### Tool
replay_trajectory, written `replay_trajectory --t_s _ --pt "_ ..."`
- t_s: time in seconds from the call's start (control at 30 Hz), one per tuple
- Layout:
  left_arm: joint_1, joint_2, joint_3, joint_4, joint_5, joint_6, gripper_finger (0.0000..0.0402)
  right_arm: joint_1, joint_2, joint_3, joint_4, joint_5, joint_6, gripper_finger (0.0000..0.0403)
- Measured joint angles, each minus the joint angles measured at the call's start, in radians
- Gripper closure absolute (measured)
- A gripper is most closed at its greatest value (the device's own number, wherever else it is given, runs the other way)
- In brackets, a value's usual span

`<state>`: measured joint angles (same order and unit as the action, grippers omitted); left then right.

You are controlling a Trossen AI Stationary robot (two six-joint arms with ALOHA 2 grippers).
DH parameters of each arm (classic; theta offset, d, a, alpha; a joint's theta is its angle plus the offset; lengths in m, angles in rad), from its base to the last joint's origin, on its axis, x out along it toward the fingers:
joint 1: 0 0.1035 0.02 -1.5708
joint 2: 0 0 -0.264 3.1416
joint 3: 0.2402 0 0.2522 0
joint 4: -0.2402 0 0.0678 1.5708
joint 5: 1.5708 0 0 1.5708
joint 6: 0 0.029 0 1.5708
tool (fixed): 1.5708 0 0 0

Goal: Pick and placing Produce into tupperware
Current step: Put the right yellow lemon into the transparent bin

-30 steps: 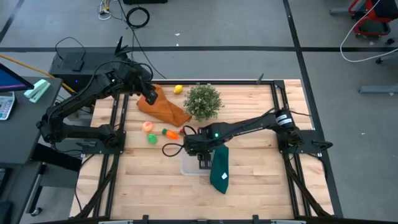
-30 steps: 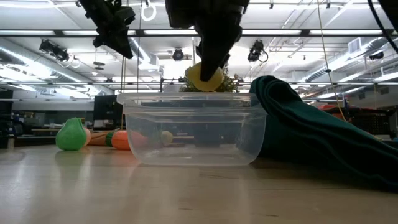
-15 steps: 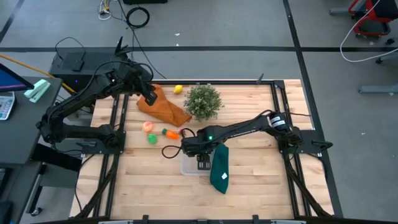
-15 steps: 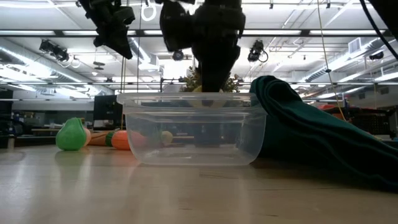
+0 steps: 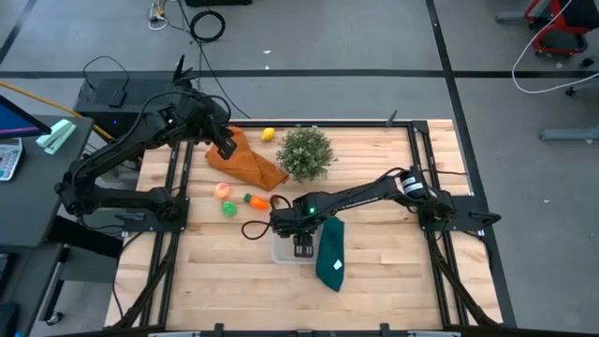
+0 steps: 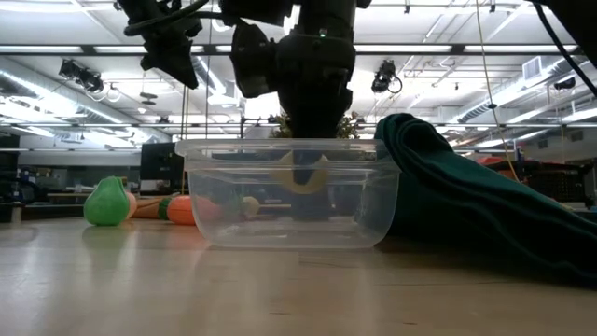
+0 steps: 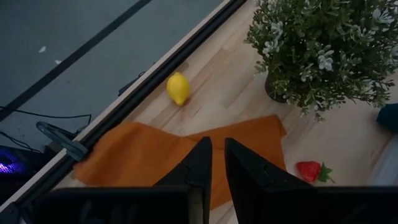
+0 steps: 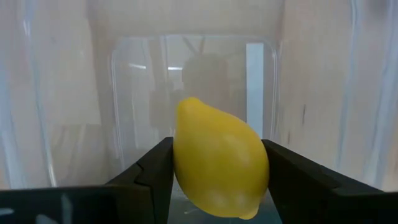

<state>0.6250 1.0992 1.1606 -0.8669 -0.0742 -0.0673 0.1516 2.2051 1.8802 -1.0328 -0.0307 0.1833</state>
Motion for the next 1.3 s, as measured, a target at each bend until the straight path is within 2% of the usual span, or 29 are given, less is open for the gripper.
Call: replay_trajectory --t_s 0.57,1.3 --pt "0.0 0.0 0.0 -0.001 0.0 0.002 0.0349 0.003 0.0 -0.099 0.031 -0.002 0.043 0.0219" --pt "0.0 0.0 0.0 -0.002 0.0 0.002 0.0347 -0.002 0.0 -0.102 0.006 0.028 0.057 0.0218"
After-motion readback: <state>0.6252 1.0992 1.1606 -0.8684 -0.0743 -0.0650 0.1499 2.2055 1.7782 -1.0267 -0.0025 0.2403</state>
